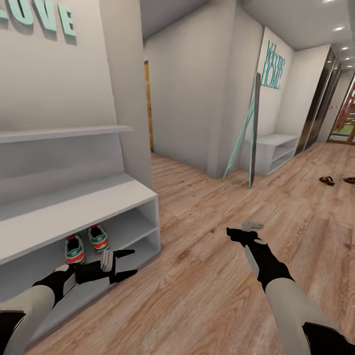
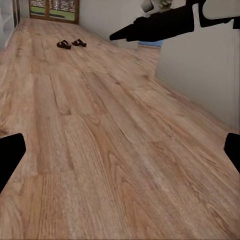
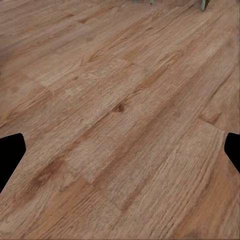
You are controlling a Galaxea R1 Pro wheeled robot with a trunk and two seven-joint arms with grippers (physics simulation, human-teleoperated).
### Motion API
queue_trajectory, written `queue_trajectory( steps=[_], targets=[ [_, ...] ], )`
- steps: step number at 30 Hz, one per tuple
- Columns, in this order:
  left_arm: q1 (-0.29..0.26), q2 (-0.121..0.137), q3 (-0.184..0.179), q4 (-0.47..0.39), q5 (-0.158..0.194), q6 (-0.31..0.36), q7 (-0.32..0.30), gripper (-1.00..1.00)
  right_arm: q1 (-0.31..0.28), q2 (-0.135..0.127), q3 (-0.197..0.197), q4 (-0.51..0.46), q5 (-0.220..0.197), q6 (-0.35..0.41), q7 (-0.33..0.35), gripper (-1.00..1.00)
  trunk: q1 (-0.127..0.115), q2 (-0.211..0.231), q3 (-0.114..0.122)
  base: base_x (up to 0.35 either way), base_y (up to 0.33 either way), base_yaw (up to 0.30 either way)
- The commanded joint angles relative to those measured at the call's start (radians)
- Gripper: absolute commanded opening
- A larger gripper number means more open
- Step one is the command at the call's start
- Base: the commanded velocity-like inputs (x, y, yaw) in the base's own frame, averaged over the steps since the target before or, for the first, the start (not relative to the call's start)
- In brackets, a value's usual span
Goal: Pick up the two gym shoes and the two sandals from the corridor floor and place them onto the hallstand (shoe rack) in the corridor, making sure they are on the rack and not on the floor. Arrange them so the two gym shoes are next to each other and the two sandals are next to each other.
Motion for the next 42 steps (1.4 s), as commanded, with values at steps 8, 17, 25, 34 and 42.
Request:
queue_trajectory(
  steps=[8,17,25,34,42],
  targets=[
    [0.0,-0.002,-0.008,0.0,0.009,-0.007,-0.001,1.0,-0.001,0.001,-0.002,-0.001,0.007,0.006,0.0,1.0,0.0,0.0,0.006,0.071,0.0,-0.266],
    [0.0,-0.04,-0.008,0.0,0.008,-0.007,0.004,1.0,-0.001,0.001,-0.002,-0.001,0.007,0.006,0.0,1.0,0.0,0.0,0.015,0.316,0.0,-0.267],
    [0.0,-0.042,-0.008,0.0,0.009,-0.007,0.005,1.0,-0.001,0.001,-0.002,-0.001,0.007,0.006,0.0,1.0,0.0,0.0,0.02,0.346,-0.001,-0.283],
    [0.0,-0.042,-0.008,0.0,0.008,-0.007,0.005,1.0,-0.001,0.001,-0.002,-0.001,0.007,0.006,0.0,1.0,0.0,0.0,0.023,0.332,-0.145,-0.299],
    [0.0,-0.042,-0.008,0.0,0.008,-0.007,0.005,1.0,-0.001,0.001,-0.002,-0.001,0.007,0.006,0.0,1.0,0.0,0.0,0.026,0.309,-0.229,-0.3]
  ],
)
